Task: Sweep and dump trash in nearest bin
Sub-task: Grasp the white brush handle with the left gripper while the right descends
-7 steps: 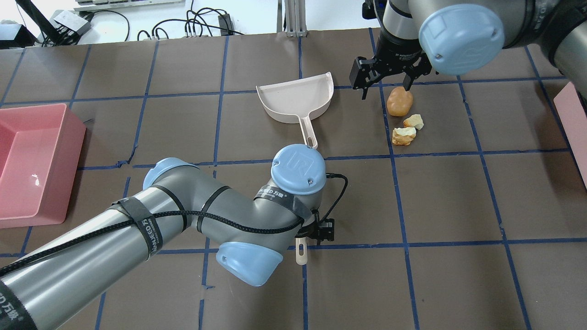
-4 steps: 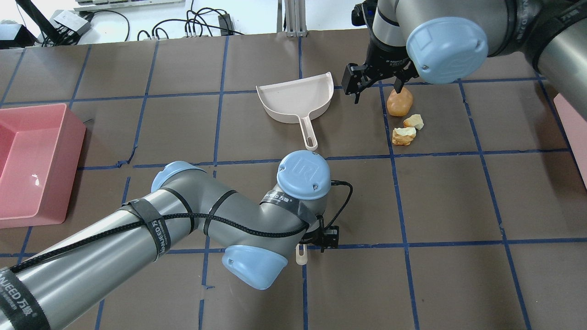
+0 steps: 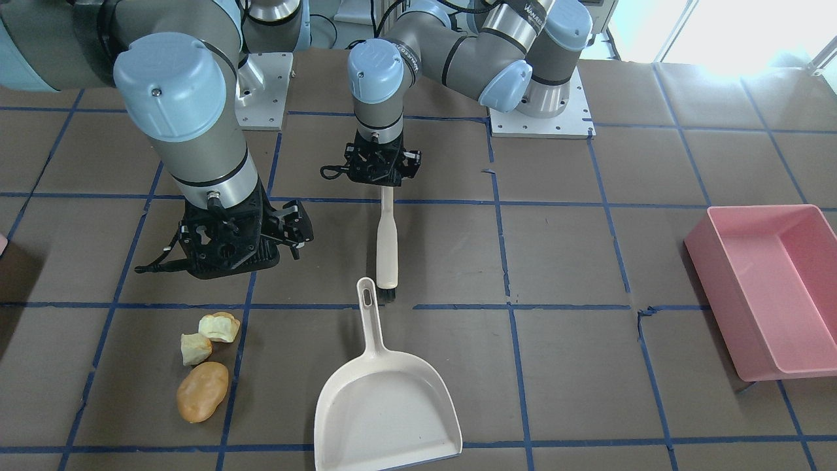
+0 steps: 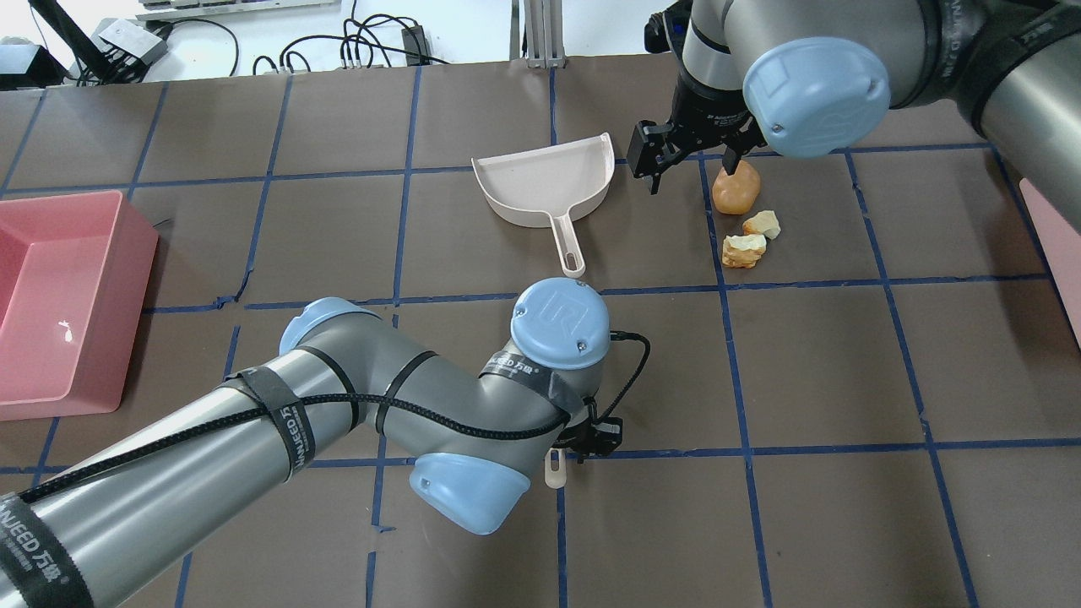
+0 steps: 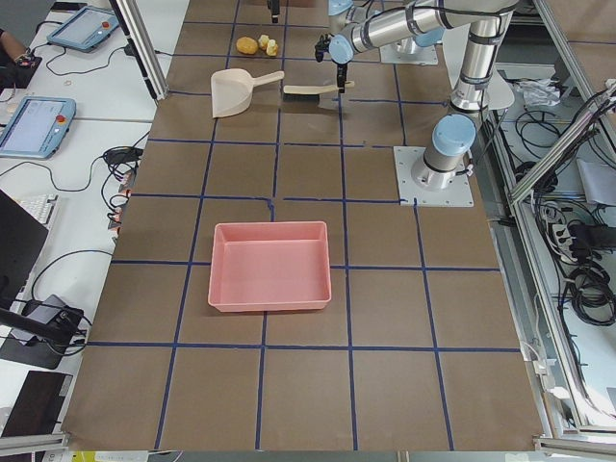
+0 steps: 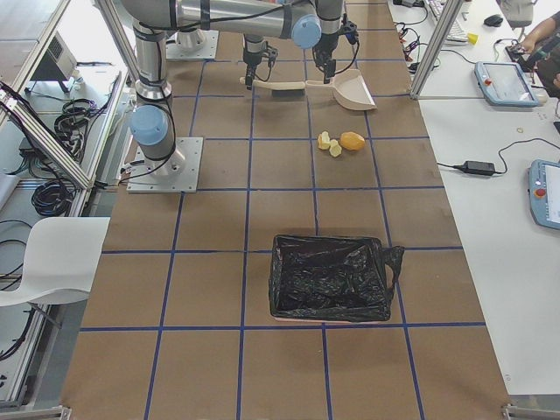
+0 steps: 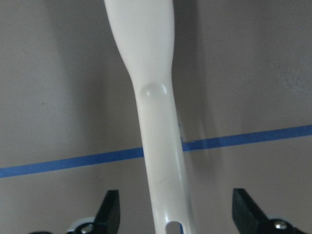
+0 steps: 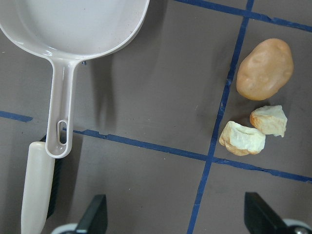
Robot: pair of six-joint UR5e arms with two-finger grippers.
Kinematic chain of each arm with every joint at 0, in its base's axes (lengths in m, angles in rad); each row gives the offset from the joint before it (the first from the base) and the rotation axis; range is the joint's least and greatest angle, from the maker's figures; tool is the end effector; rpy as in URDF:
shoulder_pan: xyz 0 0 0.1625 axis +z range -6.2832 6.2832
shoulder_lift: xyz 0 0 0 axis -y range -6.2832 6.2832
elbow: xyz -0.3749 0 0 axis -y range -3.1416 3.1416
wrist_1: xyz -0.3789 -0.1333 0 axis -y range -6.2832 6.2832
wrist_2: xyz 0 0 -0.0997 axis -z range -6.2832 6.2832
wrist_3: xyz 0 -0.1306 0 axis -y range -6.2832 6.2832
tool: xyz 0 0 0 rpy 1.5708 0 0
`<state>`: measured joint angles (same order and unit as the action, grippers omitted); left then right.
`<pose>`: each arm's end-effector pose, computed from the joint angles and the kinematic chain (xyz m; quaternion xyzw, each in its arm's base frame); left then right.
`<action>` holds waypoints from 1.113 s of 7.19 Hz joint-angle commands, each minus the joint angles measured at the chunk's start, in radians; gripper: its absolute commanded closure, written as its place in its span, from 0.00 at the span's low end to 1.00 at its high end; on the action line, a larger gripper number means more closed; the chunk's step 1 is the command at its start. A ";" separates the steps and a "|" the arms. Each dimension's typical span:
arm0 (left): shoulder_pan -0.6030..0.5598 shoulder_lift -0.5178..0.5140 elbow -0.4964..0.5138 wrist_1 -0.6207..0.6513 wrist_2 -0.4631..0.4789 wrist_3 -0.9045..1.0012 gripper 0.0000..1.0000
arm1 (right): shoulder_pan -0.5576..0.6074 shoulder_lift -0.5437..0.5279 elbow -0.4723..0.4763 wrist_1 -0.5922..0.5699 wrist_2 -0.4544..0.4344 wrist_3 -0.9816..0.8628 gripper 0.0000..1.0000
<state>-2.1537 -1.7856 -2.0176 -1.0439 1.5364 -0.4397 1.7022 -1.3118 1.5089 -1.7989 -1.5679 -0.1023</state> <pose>-0.3683 -0.3083 0.1533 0.0702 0.9951 0.0671 0.0180 0.2074 -0.5488 0.3233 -0.1166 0.9931 -0.0155 0.0017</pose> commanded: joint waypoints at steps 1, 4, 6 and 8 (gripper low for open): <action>0.000 0.002 -0.001 0.002 0.001 -0.001 0.53 | 0.001 0.000 0.001 -0.001 0.000 -0.001 0.00; 0.000 0.008 -0.001 0.002 0.001 -0.001 0.97 | 0.001 0.002 0.001 -0.001 0.002 -0.002 0.00; 0.000 0.014 -0.001 0.002 0.002 -0.001 0.98 | 0.001 0.002 0.001 -0.001 0.002 -0.002 0.00; 0.000 0.020 -0.001 0.001 0.002 0.001 0.98 | 0.005 -0.001 0.011 0.000 0.002 -0.002 0.00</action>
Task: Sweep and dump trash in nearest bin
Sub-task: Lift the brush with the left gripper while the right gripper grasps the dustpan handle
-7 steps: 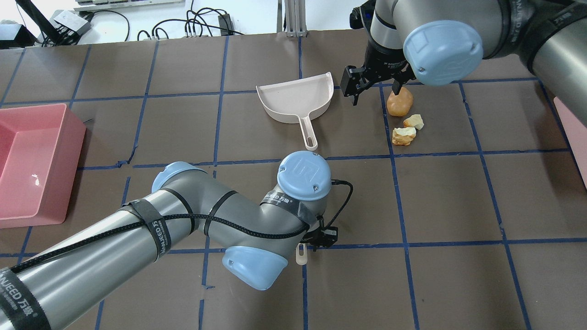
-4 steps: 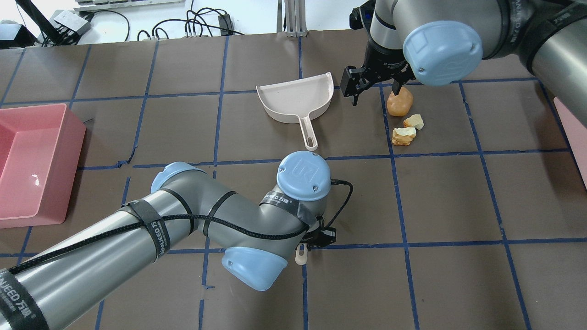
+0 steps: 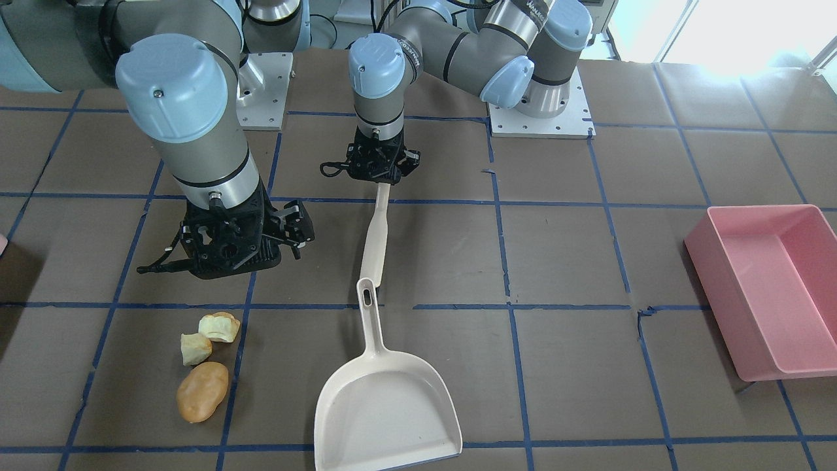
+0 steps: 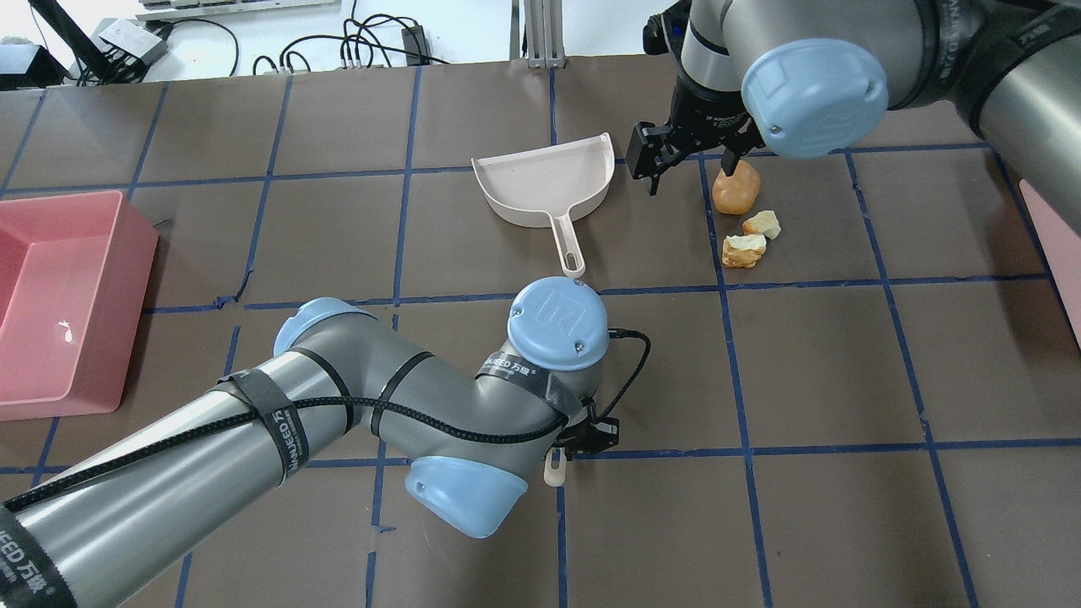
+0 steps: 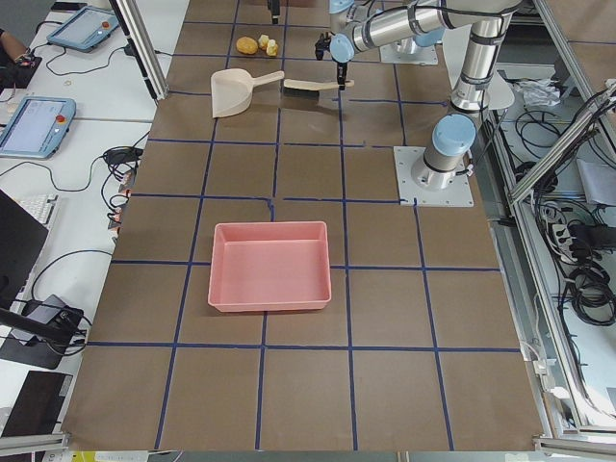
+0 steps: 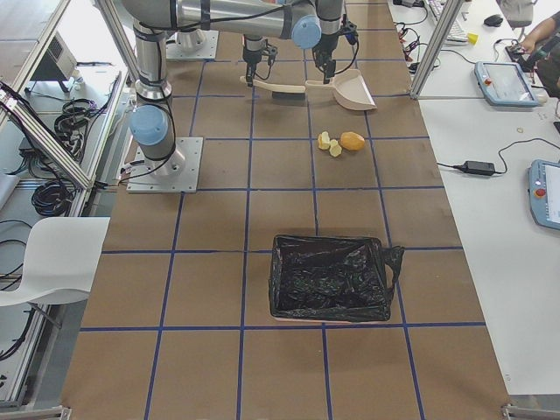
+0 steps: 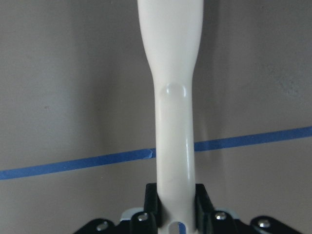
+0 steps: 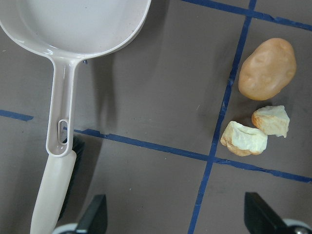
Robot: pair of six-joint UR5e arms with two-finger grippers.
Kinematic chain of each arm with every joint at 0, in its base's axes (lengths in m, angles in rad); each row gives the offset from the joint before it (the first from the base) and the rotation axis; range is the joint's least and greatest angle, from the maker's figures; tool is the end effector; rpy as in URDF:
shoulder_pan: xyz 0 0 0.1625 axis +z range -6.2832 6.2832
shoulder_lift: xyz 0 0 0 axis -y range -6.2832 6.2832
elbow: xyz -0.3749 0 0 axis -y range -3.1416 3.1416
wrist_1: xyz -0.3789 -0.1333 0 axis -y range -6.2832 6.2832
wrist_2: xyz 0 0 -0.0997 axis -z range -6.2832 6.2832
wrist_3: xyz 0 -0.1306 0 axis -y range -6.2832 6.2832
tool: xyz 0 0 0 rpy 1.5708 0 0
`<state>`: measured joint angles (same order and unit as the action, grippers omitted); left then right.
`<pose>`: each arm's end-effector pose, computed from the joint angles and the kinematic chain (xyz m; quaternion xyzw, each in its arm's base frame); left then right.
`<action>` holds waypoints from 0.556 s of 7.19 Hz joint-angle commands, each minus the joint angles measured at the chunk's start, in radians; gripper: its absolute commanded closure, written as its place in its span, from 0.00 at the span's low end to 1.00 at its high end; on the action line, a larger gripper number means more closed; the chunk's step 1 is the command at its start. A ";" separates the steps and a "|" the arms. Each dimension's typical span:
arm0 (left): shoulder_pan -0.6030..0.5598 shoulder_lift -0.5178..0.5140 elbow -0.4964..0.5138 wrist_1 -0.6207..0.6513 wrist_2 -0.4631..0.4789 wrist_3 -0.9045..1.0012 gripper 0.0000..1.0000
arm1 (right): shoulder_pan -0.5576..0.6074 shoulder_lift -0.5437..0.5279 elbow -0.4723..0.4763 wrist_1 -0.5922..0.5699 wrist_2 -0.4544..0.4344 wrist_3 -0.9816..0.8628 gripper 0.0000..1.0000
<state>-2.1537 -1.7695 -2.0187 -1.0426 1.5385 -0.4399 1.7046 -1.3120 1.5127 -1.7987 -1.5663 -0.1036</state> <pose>-0.3680 -0.3083 0.1603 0.0704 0.9956 0.0595 0.0149 0.2088 -0.5475 0.3215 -0.1184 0.9929 -0.0136 0.0025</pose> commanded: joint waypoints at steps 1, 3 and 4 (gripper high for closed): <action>0.000 0.027 0.000 -0.002 0.005 -0.002 1.00 | 0.003 0.000 0.018 -0.001 0.000 -0.011 0.00; 0.008 0.105 0.000 -0.058 0.050 -0.013 1.00 | -0.003 0.000 0.026 -0.002 0.002 -0.047 0.01; 0.014 0.128 0.000 -0.109 0.099 -0.011 1.00 | -0.006 0.000 0.044 -0.016 0.006 -0.048 0.02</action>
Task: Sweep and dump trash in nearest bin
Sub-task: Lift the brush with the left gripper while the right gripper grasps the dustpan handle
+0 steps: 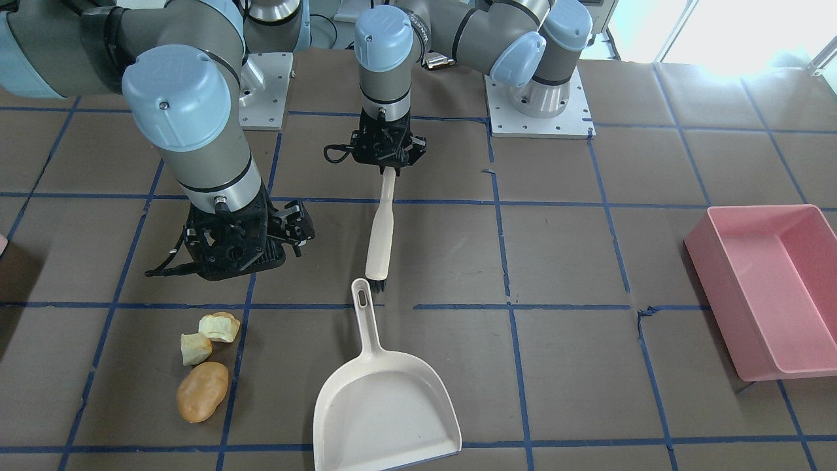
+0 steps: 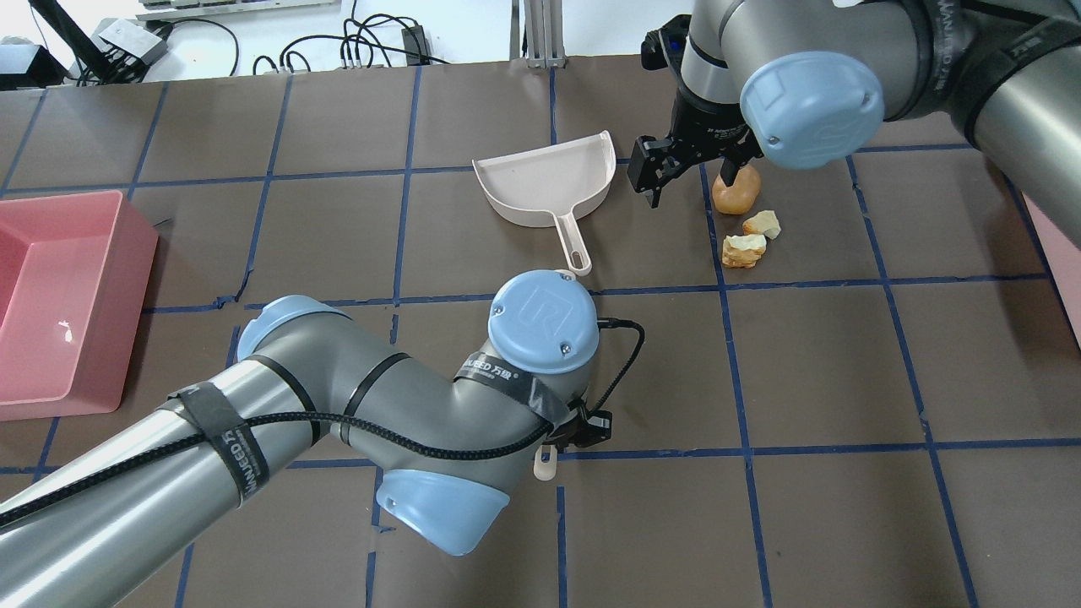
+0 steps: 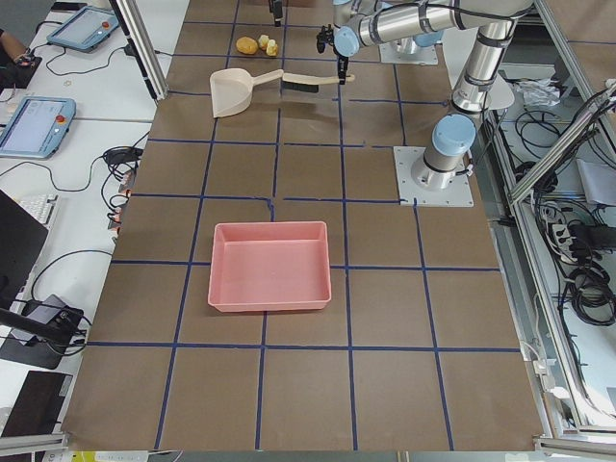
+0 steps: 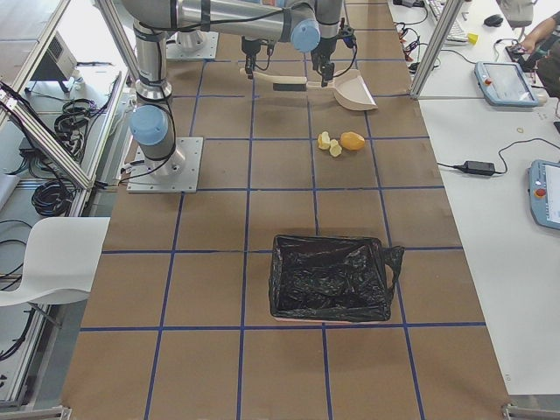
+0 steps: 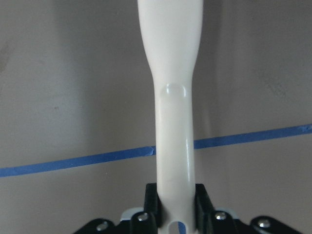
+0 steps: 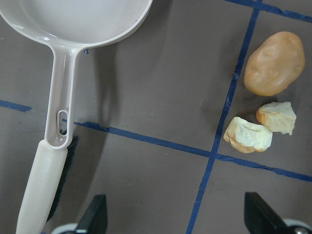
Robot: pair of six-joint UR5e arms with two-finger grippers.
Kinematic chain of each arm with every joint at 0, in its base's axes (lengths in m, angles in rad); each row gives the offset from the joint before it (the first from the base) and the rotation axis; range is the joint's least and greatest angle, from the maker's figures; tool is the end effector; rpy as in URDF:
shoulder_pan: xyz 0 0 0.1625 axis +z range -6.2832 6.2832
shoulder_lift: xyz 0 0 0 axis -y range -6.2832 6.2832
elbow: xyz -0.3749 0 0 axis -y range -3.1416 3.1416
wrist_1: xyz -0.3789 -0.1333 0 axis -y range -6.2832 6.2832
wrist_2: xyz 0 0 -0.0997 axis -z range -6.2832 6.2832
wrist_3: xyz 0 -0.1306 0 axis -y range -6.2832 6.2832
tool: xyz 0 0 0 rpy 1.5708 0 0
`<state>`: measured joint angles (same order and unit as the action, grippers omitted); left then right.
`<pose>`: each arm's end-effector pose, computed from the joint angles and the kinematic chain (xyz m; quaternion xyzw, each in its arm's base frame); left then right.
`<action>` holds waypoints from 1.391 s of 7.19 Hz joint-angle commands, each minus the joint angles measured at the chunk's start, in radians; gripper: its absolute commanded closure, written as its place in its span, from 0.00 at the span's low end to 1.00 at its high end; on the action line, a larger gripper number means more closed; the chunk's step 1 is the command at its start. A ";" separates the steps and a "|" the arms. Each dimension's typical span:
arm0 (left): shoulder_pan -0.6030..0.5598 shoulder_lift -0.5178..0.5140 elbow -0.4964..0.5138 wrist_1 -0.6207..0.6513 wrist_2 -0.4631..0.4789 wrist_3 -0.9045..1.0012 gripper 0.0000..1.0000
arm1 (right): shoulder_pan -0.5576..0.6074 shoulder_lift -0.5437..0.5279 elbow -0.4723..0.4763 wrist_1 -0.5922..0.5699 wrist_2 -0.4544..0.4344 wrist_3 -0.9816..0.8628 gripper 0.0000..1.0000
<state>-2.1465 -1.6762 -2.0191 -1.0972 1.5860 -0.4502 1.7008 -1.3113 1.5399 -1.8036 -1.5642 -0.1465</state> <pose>-0.3555 -0.3065 0.1979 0.0630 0.9972 0.0312 0.0263 0.2063 -0.5433 0.3088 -0.1378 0.9904 -0.0021 0.0033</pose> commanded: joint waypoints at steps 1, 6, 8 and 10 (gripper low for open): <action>0.011 0.047 0.000 -0.071 0.054 -0.001 1.00 | -0.001 -0.003 0.037 -0.040 0.007 0.008 0.02; 0.287 0.213 0.139 -0.250 0.068 0.190 1.00 | 0.086 0.000 0.120 -0.227 0.015 0.089 0.01; 0.458 0.196 0.319 -0.425 0.019 0.374 1.00 | 0.094 0.021 0.150 -0.313 0.016 0.122 0.01; 0.594 0.184 0.407 -0.548 -0.021 0.529 1.00 | 0.169 0.091 0.155 -0.427 0.018 0.209 0.00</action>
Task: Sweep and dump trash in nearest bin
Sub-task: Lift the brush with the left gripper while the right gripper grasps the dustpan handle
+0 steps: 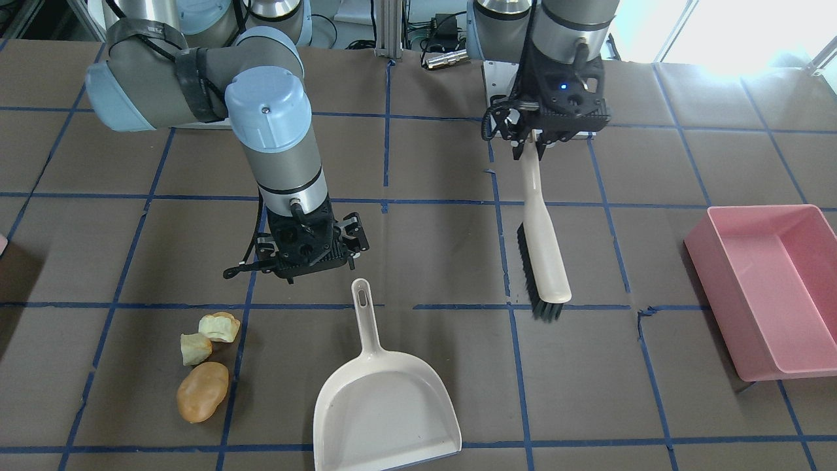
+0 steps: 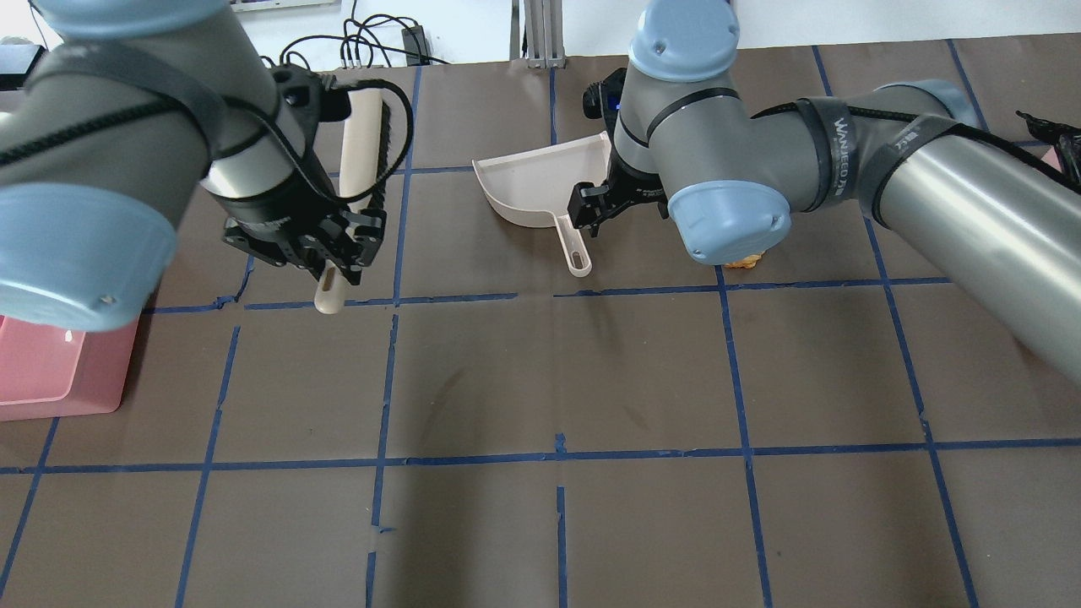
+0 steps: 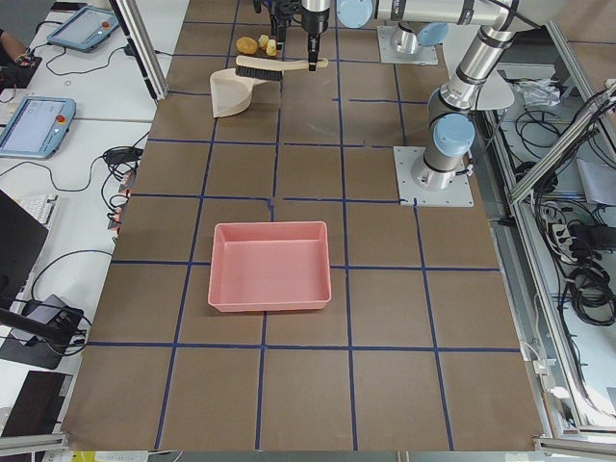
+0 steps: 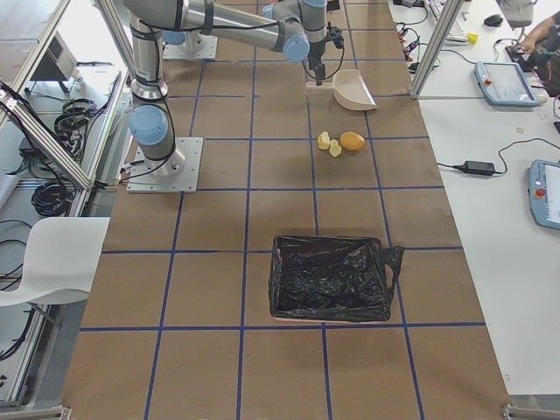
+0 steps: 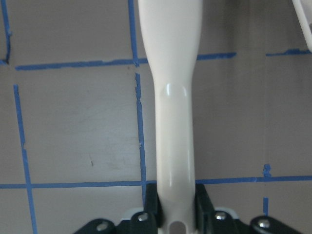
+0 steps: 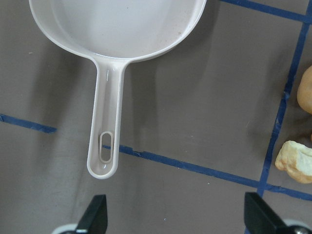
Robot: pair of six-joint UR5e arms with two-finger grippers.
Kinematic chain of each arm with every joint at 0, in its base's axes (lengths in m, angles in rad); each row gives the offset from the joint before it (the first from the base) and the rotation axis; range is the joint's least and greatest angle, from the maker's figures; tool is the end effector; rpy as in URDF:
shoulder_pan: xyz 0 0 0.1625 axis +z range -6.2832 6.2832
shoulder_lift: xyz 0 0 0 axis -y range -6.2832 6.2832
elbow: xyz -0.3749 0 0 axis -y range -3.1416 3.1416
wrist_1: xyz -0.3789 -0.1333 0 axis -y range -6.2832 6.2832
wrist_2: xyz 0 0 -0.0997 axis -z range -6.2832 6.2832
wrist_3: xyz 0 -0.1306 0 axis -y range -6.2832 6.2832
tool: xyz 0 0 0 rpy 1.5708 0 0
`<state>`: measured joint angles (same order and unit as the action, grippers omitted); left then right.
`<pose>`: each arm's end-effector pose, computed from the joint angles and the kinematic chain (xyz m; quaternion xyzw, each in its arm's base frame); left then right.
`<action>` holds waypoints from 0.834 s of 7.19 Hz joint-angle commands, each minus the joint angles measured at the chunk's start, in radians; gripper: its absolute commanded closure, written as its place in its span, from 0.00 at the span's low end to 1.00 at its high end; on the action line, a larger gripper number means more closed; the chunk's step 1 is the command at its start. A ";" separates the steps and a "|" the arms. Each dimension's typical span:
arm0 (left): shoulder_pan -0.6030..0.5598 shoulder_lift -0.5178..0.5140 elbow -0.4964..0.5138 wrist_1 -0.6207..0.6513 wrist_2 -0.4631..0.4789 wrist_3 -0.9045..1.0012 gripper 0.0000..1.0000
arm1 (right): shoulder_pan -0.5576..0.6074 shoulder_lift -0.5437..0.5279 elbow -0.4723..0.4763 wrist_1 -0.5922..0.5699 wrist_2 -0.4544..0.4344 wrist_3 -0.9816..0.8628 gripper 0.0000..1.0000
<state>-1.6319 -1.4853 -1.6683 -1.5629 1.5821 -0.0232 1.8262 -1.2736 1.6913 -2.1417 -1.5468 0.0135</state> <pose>-0.1588 -0.4371 0.4005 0.0190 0.9998 0.0018 0.0057 0.2772 -0.5215 0.2534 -0.1212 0.9896 -0.0742 0.0221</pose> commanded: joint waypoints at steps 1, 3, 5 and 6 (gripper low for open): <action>0.096 -0.012 0.073 -0.103 -0.016 0.127 1.00 | 0.082 0.113 -0.002 -0.148 -0.013 0.093 0.00; 0.095 -0.019 0.078 -0.141 -0.017 0.124 1.00 | 0.085 0.154 -0.007 -0.199 -0.010 0.094 0.01; 0.090 -0.021 0.076 -0.167 -0.013 0.111 1.00 | 0.056 0.155 0.008 -0.204 -0.003 0.089 0.02; 0.089 -0.023 0.076 -0.166 -0.007 0.105 1.00 | 0.057 0.155 0.027 -0.210 0.002 0.124 0.03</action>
<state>-1.5410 -1.5064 -1.5921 -1.7256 1.5692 0.0875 1.8894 -1.1191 1.6993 -2.3457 -1.5512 0.1082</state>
